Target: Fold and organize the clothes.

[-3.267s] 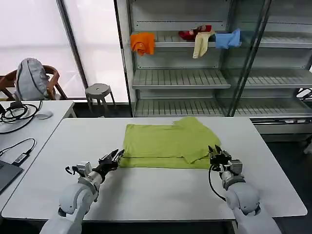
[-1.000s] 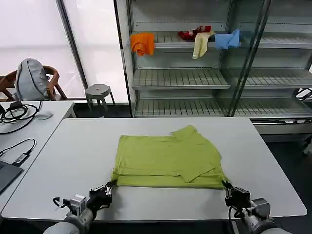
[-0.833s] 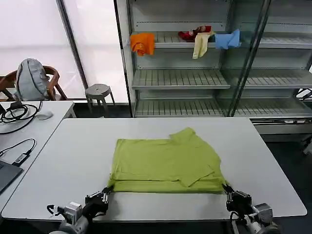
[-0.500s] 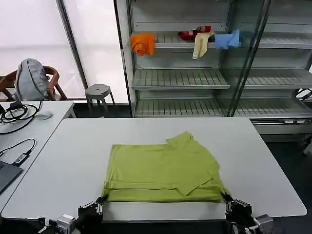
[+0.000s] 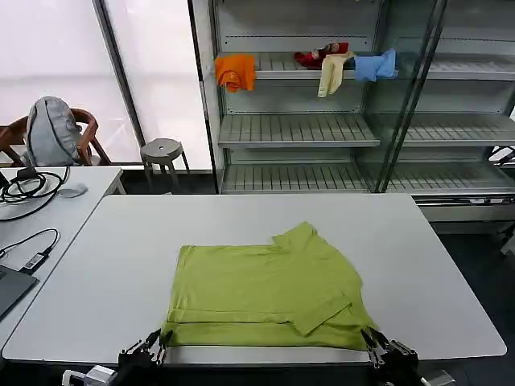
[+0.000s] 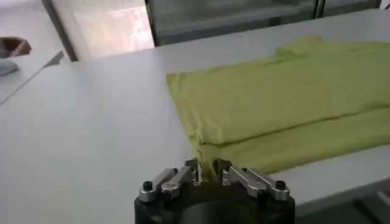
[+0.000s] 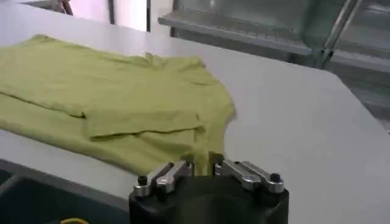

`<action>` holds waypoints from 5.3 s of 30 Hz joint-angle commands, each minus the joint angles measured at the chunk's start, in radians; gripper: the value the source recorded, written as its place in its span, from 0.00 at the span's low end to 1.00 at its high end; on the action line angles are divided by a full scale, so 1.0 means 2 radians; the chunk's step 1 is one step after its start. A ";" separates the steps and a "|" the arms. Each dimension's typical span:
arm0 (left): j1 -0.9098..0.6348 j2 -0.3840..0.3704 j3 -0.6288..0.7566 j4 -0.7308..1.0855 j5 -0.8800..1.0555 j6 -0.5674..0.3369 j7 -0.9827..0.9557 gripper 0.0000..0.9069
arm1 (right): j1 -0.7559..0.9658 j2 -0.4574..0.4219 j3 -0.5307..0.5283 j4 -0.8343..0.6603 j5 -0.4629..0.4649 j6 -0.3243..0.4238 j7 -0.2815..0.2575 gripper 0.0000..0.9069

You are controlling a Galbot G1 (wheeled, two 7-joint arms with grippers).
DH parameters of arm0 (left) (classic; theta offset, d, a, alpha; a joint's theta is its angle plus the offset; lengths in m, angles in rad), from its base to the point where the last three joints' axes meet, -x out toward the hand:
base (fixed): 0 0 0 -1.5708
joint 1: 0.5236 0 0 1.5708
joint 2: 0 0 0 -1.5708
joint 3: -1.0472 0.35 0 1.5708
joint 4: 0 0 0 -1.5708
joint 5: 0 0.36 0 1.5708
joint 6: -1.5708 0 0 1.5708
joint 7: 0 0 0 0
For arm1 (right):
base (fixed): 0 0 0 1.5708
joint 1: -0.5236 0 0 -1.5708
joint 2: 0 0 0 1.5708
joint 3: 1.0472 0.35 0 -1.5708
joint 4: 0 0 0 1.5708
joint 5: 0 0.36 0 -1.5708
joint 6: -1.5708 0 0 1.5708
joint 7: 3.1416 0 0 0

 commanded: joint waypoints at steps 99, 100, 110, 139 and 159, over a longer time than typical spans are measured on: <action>-0.369 0.022 0.095 0.291 -0.151 -0.014 0.084 0.02 | 0.561 0.059 -0.287 -0.333 0.127 -0.040 0.160 0.00; -0.364 0.022 0.092 0.285 -0.152 -0.014 0.085 0.02 | 0.551 0.055 -0.282 -0.325 0.127 -0.040 0.161 0.00; -0.312 0.020 0.070 0.248 -0.143 -0.023 0.085 0.02 | 0.427 0.024 -0.235 -0.231 0.122 -0.040 0.153 0.00; -0.233 0.013 0.048 0.200 -0.103 -0.037 0.091 0.02 | 0.349 0.003 -0.187 -0.182 0.107 -0.039 0.133 0.00; -0.208 0.015 0.048 0.192 -0.082 -0.041 0.093 0.02 | 0.350 0.005 -0.193 -0.195 0.094 -0.039 0.126 0.00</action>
